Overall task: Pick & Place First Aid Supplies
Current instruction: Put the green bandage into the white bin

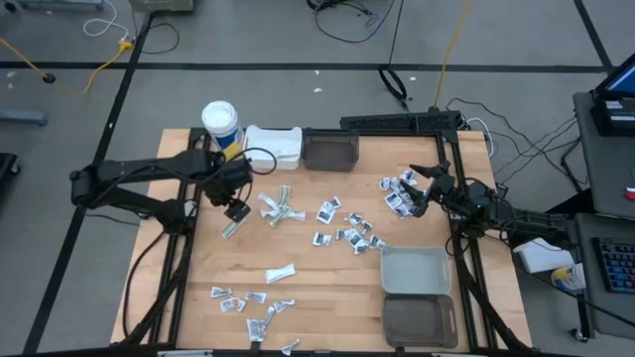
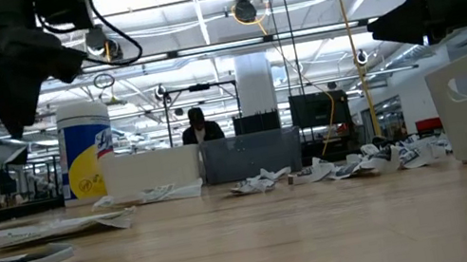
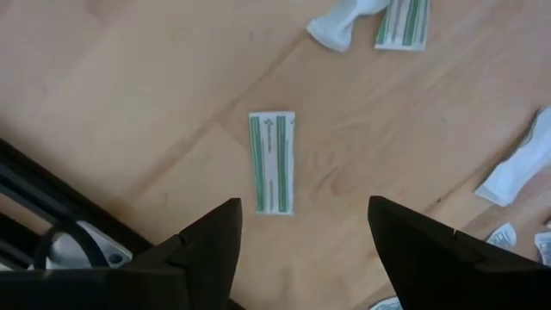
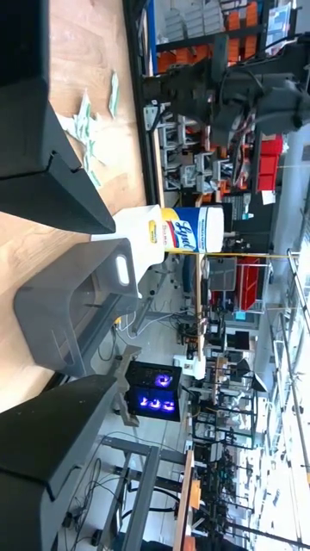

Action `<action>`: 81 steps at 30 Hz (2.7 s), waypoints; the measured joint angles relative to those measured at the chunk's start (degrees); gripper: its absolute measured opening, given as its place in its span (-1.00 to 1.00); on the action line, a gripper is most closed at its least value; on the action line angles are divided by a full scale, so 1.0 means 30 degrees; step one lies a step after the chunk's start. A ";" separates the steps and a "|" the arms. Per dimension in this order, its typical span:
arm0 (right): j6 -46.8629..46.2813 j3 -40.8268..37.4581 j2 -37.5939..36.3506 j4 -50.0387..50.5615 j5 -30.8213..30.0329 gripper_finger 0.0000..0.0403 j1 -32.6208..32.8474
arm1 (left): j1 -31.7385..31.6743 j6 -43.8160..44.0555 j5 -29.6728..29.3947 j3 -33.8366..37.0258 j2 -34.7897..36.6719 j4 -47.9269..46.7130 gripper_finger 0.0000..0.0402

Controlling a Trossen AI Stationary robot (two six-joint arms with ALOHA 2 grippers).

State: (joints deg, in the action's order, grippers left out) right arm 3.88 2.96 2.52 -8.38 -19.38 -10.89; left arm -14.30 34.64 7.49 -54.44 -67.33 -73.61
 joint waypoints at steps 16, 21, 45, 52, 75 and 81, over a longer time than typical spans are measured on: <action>-0.0004 0.0000 0.0000 0.0000 0.0000 0.39 0.0000 | 0.1456 0.2153 0.0094 0.3213 -0.0606 0.3532 0.34; -0.0007 0.0000 0.0000 0.0000 -0.0007 0.39 0.0007 | 0.1965 0.2660 -0.0076 0.4323 -0.1312 0.4457 0.34; -0.0007 0.0005 0.0007 -0.0007 -0.0010 0.39 0.0002 | 0.3939 0.4304 -0.1224 0.6523 -0.4324 0.9102 0.32; -0.0001 0.0006 0.0007 -0.0007 -0.0007 0.39 0.0000 | 0.3932 0.4176 -0.1032 0.6530 -0.4347 0.9112 0.00; 0.0000 0.0002 0.0007 -0.0007 -0.0006 0.38 0.0000 | 0.3910 0.3244 -0.0168 0.5874 -0.4430 0.8794 -0.83; 0.0000 0.0000 0.0007 0.0000 -0.0007 0.39 0.0000 | 0.3529 0.2564 -0.0336 0.4643 -0.4426 0.6613 -0.85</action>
State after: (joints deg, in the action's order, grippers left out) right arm 3.88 2.96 2.55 -8.38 -19.40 -10.90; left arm -3.71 42.33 6.48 -40.51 -80.61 -53.77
